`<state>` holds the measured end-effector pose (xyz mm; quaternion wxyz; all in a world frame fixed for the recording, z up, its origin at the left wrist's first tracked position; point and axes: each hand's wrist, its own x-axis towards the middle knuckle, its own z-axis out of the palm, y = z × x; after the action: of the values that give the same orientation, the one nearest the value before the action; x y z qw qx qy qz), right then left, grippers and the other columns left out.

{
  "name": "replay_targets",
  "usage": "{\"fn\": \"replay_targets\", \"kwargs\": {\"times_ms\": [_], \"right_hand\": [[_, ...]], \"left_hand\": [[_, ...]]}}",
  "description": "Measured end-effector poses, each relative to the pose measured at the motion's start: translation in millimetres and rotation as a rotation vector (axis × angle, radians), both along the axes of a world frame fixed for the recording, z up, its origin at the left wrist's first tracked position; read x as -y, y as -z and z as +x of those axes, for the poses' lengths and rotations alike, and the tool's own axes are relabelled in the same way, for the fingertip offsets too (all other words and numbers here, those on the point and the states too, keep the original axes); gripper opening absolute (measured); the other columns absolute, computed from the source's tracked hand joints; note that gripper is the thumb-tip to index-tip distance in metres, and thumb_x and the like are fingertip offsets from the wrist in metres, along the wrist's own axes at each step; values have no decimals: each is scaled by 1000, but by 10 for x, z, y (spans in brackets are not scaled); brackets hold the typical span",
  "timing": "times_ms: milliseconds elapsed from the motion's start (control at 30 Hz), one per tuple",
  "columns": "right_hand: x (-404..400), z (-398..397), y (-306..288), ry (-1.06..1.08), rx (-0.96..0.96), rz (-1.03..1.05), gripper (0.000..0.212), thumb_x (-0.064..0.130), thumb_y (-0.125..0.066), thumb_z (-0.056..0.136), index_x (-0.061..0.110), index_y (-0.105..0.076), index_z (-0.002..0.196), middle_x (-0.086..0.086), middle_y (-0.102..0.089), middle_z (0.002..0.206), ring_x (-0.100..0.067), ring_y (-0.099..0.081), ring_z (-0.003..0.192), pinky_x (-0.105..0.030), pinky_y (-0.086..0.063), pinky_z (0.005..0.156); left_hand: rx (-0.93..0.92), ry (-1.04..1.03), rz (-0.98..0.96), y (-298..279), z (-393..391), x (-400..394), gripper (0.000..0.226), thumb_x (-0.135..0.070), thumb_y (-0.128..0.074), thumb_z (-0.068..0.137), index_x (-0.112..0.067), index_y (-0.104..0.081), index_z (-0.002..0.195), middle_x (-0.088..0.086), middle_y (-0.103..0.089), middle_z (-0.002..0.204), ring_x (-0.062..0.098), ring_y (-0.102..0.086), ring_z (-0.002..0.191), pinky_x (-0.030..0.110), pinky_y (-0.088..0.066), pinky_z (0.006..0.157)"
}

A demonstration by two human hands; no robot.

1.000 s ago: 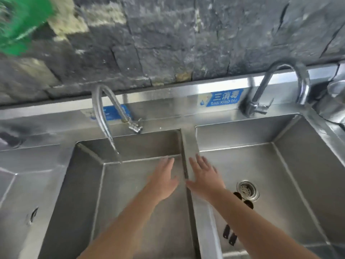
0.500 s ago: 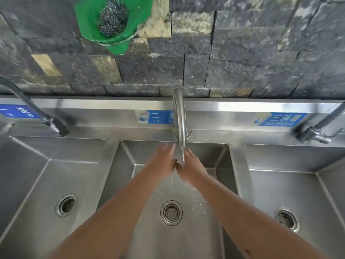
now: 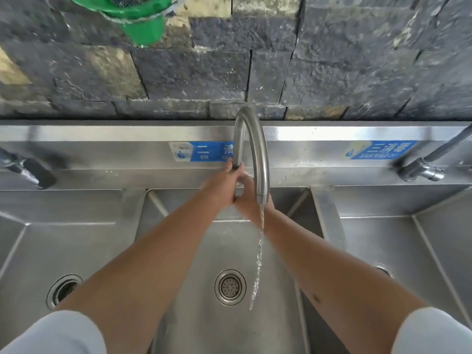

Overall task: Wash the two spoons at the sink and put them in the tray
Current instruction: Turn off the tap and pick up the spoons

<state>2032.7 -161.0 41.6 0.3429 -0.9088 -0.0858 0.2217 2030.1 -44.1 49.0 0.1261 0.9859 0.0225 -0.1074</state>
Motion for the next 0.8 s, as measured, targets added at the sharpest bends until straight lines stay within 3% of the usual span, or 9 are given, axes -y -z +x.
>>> {"fn": "replay_targets", "kwargs": {"times_ms": [100,167,233,300,367,500,600,700,800], "right_hand": [[69,85,74,-127,56,-227,85,14,-56,89,17,-4,155,-6,-57,135,-29,-60,115,-40,-51,96],[137,165,104,-127,53,-251,66,13,-49,95,14,-18,153,-10,-52,142,-27,-56,119,-22,-50,84],[177,184,107,-163,64,-300,64,11,-44,97,16,-16,154,-10,-43,150,-19,-49,124,-10,-49,77],[173,198,116,-197,97,-355,90,12,-55,86,20,4,155,-14,-32,156,-26,-51,127,-27,-54,89],[163,191,151,-261,125,-358,102,14,-58,82,25,14,153,-21,-3,162,-33,-48,132,-40,-54,94],[176,179,186,-274,91,-326,92,24,-55,90,30,11,154,-15,-8,164,-29,-44,134,-18,-52,91],[97,118,130,-315,165,-384,98,35,-61,83,27,6,155,-14,1,165,-33,-40,138,-43,-44,108],[69,26,6,-258,149,-385,97,38,-66,77,22,-10,154,-7,-19,162,-26,-47,132,-46,-46,104],[193,-91,-131,-291,179,-426,95,35,-68,75,34,-14,153,-7,-17,162,-33,-45,131,-49,-46,103]], "left_hand": [[59,-10,-50,82,4,-45,77,-3,-62,80,-27,-31,146,10,-32,156,30,-62,110,39,-55,83],[59,-10,-72,106,-9,-43,87,5,-59,76,-30,-25,149,8,-15,162,31,-60,114,40,-57,82],[33,-13,-84,107,-41,-3,102,10,-59,73,-35,-13,152,3,6,163,31,-64,106,41,-59,75],[15,-11,-83,90,-83,44,106,10,-57,73,-37,-6,152,1,14,162,28,-66,93,40,-60,69],[14,-13,-81,72,-101,62,106,10,-55,74,-38,-3,152,0,17,162,27,-65,86,40,-60,67],[-13,-8,-80,59,-117,55,110,8,-59,73,-39,2,152,-1,21,161,27,-64,90,40,-59,69],[-43,18,6,71,-116,82,114,-2,-68,73,-38,6,151,2,25,160,24,-60,85,36,-57,68],[-72,3,93,61,-132,100,98,-18,-69,78,-33,-6,152,9,5,163,30,-56,110,40,-53,83],[-89,71,102,44,-256,137,98,-37,-70,77,-27,-10,153,8,-9,162,30,-33,138,49,-41,106]]}}
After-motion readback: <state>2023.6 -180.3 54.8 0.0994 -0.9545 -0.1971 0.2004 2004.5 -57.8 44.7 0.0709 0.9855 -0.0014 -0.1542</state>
